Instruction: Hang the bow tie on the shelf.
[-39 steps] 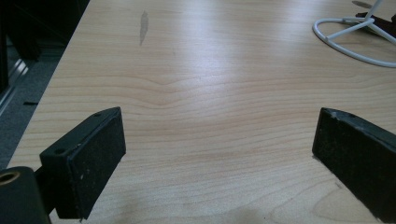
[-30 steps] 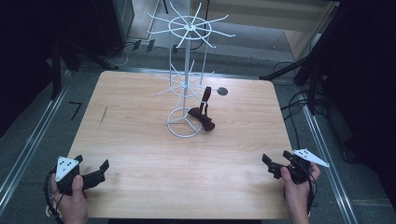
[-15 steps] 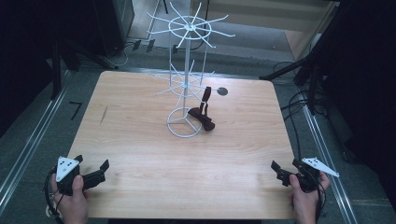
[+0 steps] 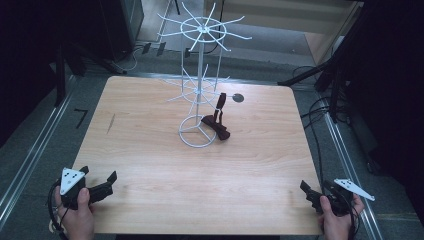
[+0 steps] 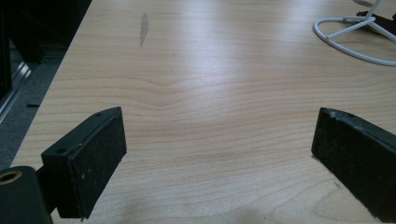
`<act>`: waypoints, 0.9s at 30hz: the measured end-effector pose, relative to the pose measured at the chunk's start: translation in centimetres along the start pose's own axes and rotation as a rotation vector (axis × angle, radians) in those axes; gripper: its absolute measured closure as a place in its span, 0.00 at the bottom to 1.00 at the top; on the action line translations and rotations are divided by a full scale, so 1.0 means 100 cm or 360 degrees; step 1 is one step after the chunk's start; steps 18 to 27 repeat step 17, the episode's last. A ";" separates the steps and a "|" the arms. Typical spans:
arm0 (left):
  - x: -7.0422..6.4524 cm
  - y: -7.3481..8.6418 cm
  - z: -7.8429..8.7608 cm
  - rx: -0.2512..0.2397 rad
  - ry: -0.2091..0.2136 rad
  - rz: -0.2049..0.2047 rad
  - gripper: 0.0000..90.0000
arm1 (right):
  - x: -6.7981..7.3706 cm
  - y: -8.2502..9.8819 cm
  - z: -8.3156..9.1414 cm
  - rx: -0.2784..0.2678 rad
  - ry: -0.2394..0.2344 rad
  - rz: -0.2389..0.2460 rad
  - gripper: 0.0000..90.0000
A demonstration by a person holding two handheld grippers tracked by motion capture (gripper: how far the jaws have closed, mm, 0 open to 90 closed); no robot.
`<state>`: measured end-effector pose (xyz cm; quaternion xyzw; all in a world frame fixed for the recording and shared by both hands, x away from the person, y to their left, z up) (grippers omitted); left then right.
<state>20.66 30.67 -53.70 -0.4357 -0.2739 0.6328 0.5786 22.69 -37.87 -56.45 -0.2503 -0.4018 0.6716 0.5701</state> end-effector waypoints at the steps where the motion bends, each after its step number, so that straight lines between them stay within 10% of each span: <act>1: 0.000 0.000 0.000 0.0004 0.0004 0.0002 0.04 | -0.002 0.001 0.002 -0.0003 0.0006 0.0000 0.03; 27: -0.001 0.000 0.000 0.0007 -0.0003 -0.0002 0.04 | -0.006 0.005 0.010 -0.0029 0.0031 -0.0024 0.05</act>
Point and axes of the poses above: each handheld gripper's, and its own axes: z roughly backward along the jaws, y roughly out of its underside, x roughly to its left, the point moved 3 cm from there along -z, roughly forward along the jaws, and after that the axes turned 10 degrees about z, right-handed, at the moved point
